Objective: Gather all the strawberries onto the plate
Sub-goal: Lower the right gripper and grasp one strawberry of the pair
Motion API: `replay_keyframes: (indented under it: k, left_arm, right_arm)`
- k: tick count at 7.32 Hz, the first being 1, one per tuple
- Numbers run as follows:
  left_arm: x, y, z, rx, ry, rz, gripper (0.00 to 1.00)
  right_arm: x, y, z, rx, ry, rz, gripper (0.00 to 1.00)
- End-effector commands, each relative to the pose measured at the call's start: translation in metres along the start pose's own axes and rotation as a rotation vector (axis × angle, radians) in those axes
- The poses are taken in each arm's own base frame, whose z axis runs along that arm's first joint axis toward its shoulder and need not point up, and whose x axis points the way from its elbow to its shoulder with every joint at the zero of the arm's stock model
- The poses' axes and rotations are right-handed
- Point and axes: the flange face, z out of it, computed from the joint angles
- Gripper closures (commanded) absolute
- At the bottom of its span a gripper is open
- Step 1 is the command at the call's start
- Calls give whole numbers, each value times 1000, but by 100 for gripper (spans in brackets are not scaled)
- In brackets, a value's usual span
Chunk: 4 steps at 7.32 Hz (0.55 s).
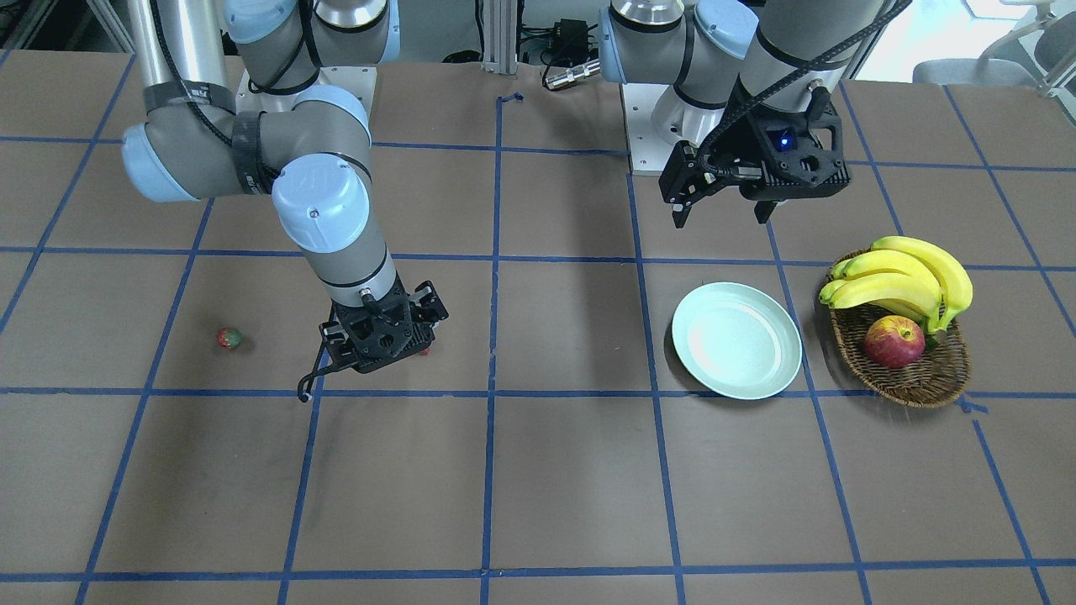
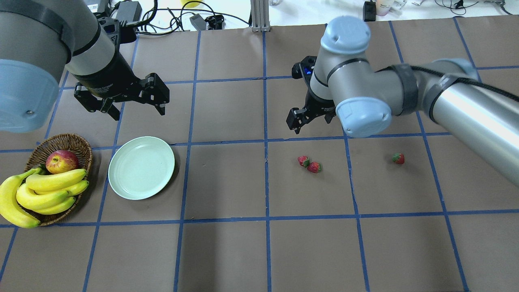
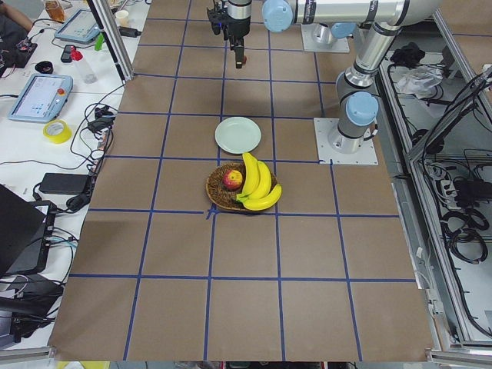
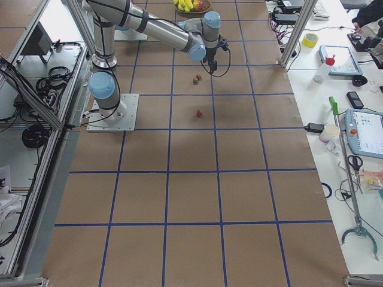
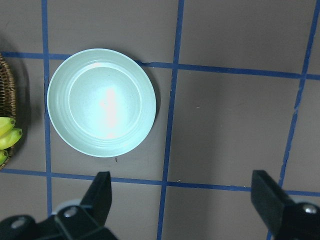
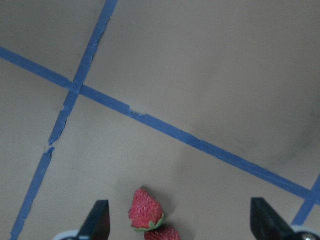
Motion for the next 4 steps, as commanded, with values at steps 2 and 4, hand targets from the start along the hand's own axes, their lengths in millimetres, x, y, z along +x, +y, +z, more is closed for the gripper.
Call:
replay_keyframes:
  k: [2,4]
  left_arm:
    - [0,1,-1,3,0,0,0]
    - [0,1,0,1,-2,0,0]
  right_arm:
    - [-19,10,33,-30,-10,-80,15]
    - [-22,18,49,-57,-18,-81,15]
